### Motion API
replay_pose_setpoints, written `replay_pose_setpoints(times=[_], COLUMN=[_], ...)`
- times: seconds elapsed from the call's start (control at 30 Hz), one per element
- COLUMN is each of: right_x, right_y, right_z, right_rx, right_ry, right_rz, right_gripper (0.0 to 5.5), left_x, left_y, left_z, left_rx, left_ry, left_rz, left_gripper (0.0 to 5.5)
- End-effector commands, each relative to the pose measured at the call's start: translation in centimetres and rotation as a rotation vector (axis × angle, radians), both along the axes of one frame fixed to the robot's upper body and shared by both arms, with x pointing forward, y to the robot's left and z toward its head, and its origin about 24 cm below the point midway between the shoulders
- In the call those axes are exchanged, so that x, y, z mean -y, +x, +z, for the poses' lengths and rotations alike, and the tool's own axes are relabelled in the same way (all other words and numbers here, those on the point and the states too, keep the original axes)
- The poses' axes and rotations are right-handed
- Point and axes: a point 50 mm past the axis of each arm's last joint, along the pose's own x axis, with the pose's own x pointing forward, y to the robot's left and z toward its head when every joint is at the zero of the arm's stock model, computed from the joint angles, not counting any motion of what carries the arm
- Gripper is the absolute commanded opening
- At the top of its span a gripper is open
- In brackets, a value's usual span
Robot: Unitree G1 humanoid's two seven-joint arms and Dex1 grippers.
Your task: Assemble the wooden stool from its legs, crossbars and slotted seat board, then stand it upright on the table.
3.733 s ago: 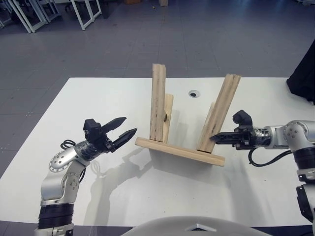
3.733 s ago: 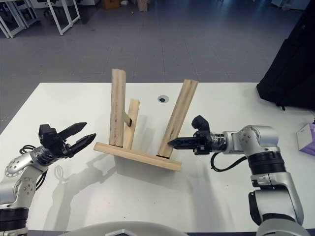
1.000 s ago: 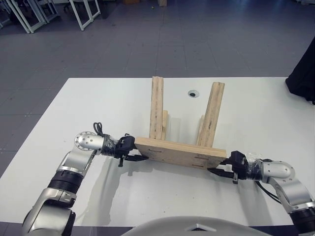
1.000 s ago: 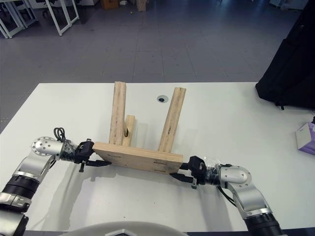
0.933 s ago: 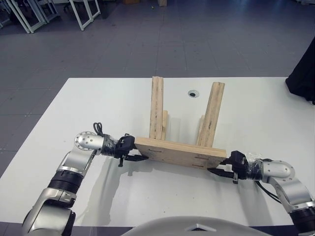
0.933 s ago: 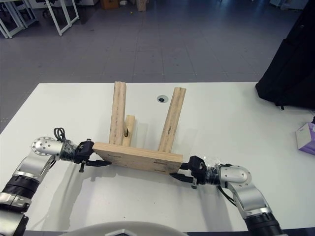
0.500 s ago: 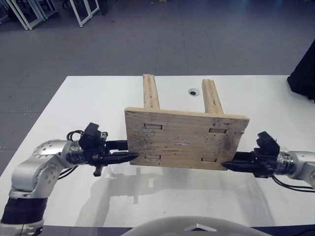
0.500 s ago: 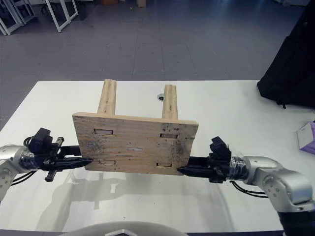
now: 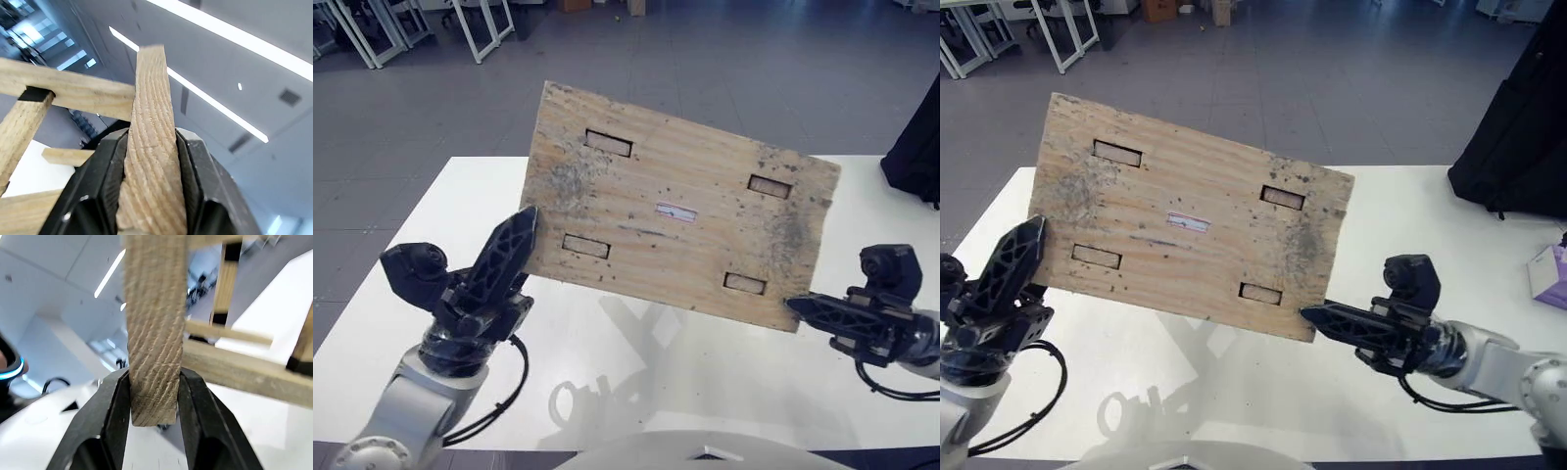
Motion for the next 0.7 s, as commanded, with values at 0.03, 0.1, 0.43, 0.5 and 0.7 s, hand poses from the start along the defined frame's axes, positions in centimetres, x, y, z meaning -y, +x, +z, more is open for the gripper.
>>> replay_pose_setpoints(times=[0.03,0.1,0.43,0.5,0.7], right_x=[-4.1,-5.0,-6.3,-5.9,-4.7], right_y=[0.5,1.2,0.7,0.1,-1.5], right_z=[1.7,2.8,5.2,3.9,0.5], right_rx=[-0.003,-0.086,-0.387,-0.399,-0.442], right_ry=[0.133,0.186,0.286,0.218,0.085], right_rz=[-0.339,-0.49,-0.667,-0.683,-0.692], right_gripper=[1.29,1.29,1.29,1.29,1.28], left_x=[2.7,2.8,1.4,1.0,1.3], left_y=[-2.6,-3.0,0.8,1.6,2.9], left_z=[-0.2,-0.7,-2.6,-2.6,-4.4], left_rx=[-0.086,-0.138,-0.309,-0.316,-0.415], left_ry=[-0.01,-0.021,0.056,0.061,0.06], left_rz=[-0.153,-0.157,0.01,0.038,0.067], left_gripper=[1.37,1.37,1.37,1.37,2.6])
